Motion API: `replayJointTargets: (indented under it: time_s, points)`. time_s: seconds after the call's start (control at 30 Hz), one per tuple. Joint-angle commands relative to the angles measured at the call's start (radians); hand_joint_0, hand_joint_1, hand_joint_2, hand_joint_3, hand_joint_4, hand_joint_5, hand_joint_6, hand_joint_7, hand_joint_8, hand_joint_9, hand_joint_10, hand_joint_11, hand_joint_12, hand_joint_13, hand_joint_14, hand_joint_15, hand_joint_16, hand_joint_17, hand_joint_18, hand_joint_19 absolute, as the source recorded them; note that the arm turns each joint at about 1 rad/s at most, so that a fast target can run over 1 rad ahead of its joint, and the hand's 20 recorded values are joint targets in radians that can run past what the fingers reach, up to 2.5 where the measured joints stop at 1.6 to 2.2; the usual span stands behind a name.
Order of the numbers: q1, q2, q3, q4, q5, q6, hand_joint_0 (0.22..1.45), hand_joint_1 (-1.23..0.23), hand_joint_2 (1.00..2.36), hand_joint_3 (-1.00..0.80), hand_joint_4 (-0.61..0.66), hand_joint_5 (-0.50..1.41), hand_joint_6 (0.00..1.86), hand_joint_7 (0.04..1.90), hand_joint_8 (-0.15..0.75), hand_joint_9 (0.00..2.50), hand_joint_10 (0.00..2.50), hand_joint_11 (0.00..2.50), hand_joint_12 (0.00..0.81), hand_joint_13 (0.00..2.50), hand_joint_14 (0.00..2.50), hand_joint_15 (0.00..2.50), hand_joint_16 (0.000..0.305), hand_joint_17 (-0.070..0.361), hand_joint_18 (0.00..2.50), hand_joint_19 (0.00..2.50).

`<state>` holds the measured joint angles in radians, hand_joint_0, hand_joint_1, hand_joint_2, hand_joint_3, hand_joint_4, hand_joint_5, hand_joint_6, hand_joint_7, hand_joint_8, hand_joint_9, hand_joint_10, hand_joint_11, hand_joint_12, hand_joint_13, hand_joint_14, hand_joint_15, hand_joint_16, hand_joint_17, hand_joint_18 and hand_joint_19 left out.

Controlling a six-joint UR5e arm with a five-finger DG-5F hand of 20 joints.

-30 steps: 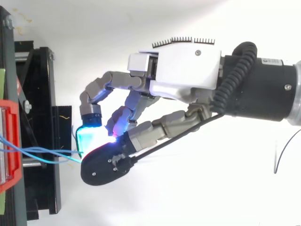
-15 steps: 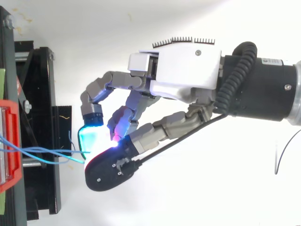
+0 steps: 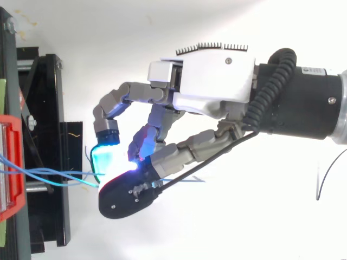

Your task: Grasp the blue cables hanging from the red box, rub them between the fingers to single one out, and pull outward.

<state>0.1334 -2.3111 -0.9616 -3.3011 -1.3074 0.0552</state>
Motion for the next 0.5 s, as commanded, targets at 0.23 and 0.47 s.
replayJointTargets:
  time_s: [0.23,0.47]
  points:
    - [0.0,-0.001,0.001,-0.003,0.0,0.0,0.59,-0.7,1.01,-0.21,0.0,-0.05,0.81,1.19,0.3,1.44,0.02,0.51,0.393,0.92,0.01,0.33,0.044,0.099,0.78,0.29]
    - [0.0,-0.001,0.0,-0.003,0.0,-0.002,0.59,-0.68,1.01,-0.2,0.0,-0.05,0.8,1.19,0.317,1.43,0.01,0.4,0.392,0.9,0.01,0.27,0.045,0.1,0.78,0.28]
